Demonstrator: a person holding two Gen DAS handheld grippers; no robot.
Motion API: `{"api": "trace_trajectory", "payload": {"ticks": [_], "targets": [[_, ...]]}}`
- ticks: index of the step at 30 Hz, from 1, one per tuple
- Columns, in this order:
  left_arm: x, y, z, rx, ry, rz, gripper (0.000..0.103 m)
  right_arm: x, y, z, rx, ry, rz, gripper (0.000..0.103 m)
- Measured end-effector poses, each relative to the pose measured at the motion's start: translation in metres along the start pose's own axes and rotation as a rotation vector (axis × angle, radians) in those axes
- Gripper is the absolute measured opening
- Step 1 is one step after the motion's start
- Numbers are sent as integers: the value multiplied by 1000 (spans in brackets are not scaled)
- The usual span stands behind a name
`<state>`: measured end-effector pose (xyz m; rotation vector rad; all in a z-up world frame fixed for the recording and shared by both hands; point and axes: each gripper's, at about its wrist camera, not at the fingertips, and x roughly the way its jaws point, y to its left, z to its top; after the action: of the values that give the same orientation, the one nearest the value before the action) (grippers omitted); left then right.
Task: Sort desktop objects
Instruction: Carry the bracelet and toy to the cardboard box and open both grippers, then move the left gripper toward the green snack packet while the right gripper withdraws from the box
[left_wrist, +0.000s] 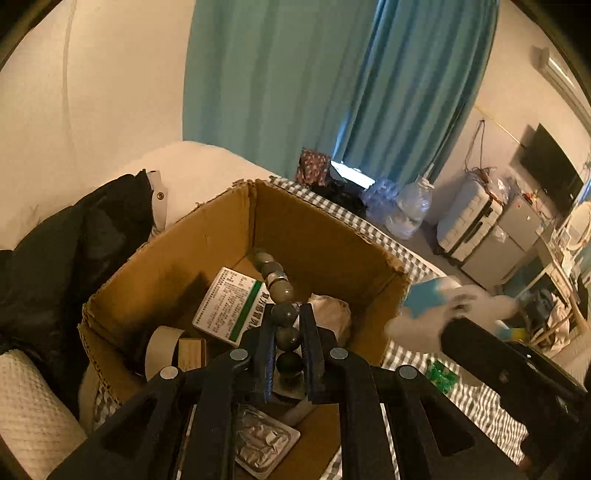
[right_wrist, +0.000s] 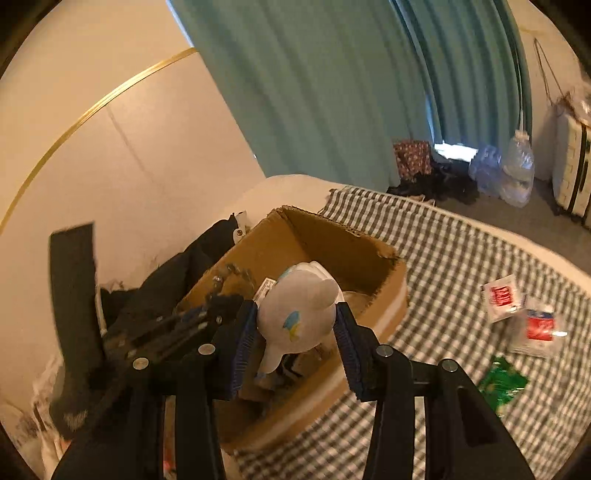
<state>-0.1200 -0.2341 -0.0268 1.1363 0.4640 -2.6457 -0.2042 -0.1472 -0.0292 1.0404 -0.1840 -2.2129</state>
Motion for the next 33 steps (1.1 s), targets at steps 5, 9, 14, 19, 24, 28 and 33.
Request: {"api": "trace_trajectory", "payload": {"ticks": [5,9,14,19,24,28,33], "targets": [[9,3,1,-5,-6,82,61,11,-6,8,-12,-5,-84,80],[3,0,1,4,-51,136,89,-28,-34,2,41,-96,-138,81],[-3,-24,-4,58,-58,88,95,-91,-83,-17,102,-158,-273,82],[-14,-75,-20,191,-65,19,100,-160,-133,-44,192,-215,-401,84],[-18,-127,-46,253,-44,-108,102,-200,-154,-64,222,-255,-452,88],[-9,-164,-72,317,3,-190,103,-207,-166,-84,220,-263,-455,92],[4,-208,-102,464,20,-181,103,-201,-180,-100,252,-244,-441,92]]}}
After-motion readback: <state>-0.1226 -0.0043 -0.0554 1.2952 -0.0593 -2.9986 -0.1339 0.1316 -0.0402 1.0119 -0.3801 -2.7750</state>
